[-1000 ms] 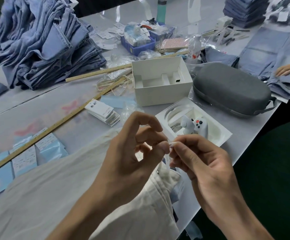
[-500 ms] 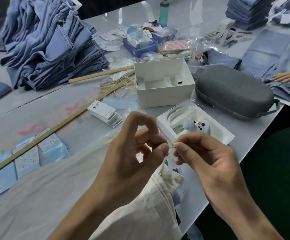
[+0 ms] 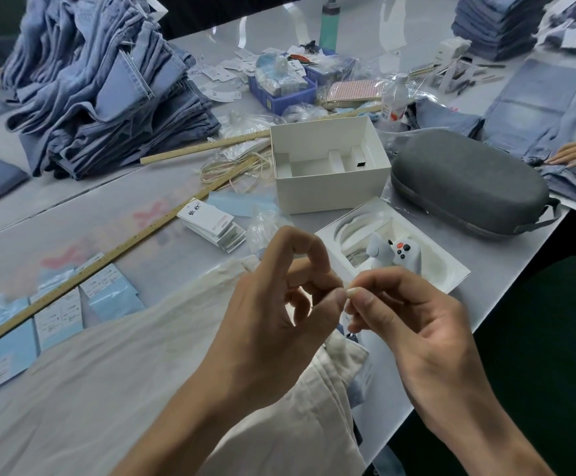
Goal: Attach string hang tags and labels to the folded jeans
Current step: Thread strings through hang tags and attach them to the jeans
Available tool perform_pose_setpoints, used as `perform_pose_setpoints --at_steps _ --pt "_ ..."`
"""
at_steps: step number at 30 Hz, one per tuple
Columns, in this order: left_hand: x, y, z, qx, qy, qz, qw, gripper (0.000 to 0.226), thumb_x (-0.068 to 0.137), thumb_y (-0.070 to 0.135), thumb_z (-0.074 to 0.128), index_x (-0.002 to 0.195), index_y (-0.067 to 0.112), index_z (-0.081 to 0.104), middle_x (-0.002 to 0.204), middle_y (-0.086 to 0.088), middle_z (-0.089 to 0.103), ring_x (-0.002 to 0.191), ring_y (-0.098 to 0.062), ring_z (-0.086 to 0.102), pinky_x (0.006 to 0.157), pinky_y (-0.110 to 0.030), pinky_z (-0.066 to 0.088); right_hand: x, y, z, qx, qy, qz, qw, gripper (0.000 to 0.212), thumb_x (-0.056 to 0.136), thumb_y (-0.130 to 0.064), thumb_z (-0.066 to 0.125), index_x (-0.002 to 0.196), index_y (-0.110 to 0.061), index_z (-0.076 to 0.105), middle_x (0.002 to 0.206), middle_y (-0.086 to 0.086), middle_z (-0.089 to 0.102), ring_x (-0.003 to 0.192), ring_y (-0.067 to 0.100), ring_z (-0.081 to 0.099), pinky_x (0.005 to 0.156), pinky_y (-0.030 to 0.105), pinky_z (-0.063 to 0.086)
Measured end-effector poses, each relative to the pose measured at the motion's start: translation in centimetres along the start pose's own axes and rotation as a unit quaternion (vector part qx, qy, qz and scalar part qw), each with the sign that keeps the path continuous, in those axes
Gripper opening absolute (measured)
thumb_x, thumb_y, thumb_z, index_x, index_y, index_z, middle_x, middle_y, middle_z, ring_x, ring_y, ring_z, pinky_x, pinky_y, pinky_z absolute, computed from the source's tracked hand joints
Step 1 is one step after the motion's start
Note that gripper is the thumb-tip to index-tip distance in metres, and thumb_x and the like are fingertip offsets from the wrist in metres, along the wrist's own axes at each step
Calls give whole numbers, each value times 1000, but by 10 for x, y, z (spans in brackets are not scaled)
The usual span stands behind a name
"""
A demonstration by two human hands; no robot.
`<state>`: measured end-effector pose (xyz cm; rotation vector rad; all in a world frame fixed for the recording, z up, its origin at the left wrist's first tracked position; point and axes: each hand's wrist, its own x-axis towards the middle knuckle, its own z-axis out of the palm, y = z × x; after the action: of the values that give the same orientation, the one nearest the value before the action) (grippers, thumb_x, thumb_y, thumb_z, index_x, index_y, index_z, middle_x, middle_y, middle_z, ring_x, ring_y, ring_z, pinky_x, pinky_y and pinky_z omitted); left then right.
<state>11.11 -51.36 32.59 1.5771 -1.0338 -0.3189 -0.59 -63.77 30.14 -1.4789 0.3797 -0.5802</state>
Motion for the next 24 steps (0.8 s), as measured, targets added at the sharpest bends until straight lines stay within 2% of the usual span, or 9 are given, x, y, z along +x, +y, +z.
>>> perform_pose_setpoints --at_steps 3,6,8,11,13,15,18,20,24 --pt "0 -2 -2 32 5 8 999 26 91 22 73 99 26 49 86 5 72 72 -23 67 60 -29 51 0 -5 -2 -24 -4 -9 1000 15 84 -35 72 92 -23 75 81 9 69 69 16 65 63 25 57" --pt "4 -9 -9 64 0 15 998 21 87 32 77 99 21 64 88 10 72 82 -15 72 67 -27 55 -2 -10 -6 -57 -25 -37 997 15 88 -39 73 94 -26 75 81 9 68 69 28 63 60 36 57" --pt "5 -14 -10 62 -10 1 998 19 85 32 77 97 19 70 88 11 72 85 -14 71 70 -23 54 -2 -11 -7 -70 -33 -55 995 6 89 -31 73 92 -27 75 80 7 69 69 32 62 61 42 56" --pt "2 -20 -9 79 -19 -12 997 11 87 33 73 91 22 72 85 15 70 83 -10 68 68 -15 46 0 -9 -5 -87 -44 -72 993 4 88 -21 72 89 -24 75 81 5 71 70 26 66 66 32 59" --pt "0 -24 -11 89 -16 -30 995 13 86 36 72 89 23 72 84 14 69 81 -10 66 66 -16 46 5 -6 -2 -111 -60 -77 989 6 87 -22 70 90 -24 75 84 2 74 74 20 70 71 26 59" --pt "-3 -27 -20 127 -10 -47 991 19 86 43 70 93 25 71 88 13 68 84 -10 65 67 -21 51 12 -1 4 -168 -74 -104 978 8 88 -18 72 93 -22 76 86 -4 74 78 17 71 73 28 59" --pt "-20 -35 -41 292 -20 -52 955 26 90 49 63 113 38 59 106 19 62 96 -3 58 79 -29 54 24 7 23 -315 -37 -233 919 15 87 -10 74 101 -15 77 94 -8 70 78 11 67 73 28 56" --pt "-45 -38 -54 345 -16 -61 936 27 94 45 63 120 41 54 112 21 59 103 -4 55 88 -34 52 24 11 37 -356 -30 -271 894 17 90 -10 73 106 -16 77 97 -9 68 81 7 64 77 28 54" --pt "-111 -38 -87 352 39 -64 933 25 98 45 53 113 33 68 122 22 62 113 -6 60 90 -36 51 -2 14 71 -338 -139 -269 891 16 91 -15 69 104 -17 78 99 -11 70 95 10 67 83 29 54"
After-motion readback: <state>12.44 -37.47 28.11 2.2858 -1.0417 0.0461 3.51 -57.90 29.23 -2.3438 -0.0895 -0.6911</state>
